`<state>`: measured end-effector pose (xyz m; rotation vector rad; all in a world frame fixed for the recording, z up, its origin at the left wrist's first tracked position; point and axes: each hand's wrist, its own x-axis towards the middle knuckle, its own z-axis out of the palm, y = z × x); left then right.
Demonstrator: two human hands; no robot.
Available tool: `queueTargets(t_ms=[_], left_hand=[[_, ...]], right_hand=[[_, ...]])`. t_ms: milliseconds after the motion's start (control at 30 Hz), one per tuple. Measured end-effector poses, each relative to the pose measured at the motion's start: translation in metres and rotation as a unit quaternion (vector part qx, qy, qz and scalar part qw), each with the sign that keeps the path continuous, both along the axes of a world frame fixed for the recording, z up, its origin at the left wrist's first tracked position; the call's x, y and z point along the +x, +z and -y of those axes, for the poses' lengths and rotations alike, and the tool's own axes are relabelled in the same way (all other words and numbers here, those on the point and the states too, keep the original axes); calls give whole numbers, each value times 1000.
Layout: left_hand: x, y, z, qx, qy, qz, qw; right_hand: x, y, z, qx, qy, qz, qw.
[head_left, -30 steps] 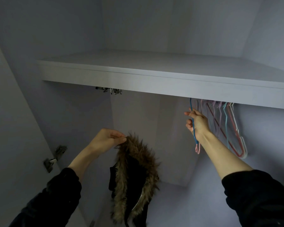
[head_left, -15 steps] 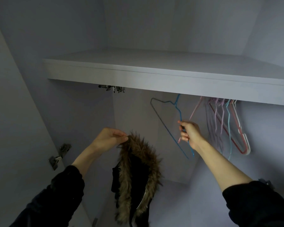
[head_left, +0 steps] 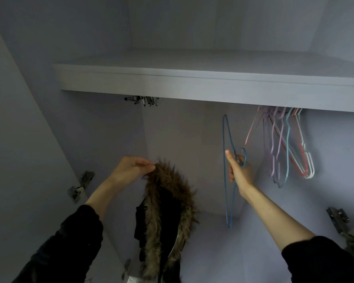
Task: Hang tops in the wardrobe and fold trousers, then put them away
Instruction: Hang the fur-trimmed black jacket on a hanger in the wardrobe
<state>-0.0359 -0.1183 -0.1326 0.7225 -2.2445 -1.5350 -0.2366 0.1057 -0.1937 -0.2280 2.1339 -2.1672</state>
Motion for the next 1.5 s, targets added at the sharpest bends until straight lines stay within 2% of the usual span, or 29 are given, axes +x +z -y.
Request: queueTargets(t_ms=[100,200,267,433,567,767,867,1000,1133,1233,1367,1500], left_hand=[[3,-1,7,4,14,-2,1000],[6,-5,14,17,28,2,999],[9,-9,18,36,37,7,999],[17,-14,38,103,98,24,990],[21,-11,51,165,108,25,980],[19,-9,60,176,127,55,975],[17,-11,59,179,134,62,973],[9,-9,52,167,114,60,978],[-1,1,43,140,84,45,986],[-9,12,34,102,48,45,993],[-21,27,14,67,20,34,997],[-25,31,0,14,8,23,1000]], right_hand=[[0,-9,4,90,-14,17,996],[10,-22,5,194,27,-16,980],[16,-27,5,224,56,-25,973],[19,-29,2,220,106,-12,970],[16,-30,2,183,74,-20,980],[15,-31,3,101,28,5,994],[14,-31,3,121,45,-9,992],[20,-30,14,227,72,-76,968],[29,-21,33,269,83,-127,951],[43,-14,47,297,118,-204,925],[65,-8,70,256,165,-257,917],[72,1,72,186,126,-245,943]])
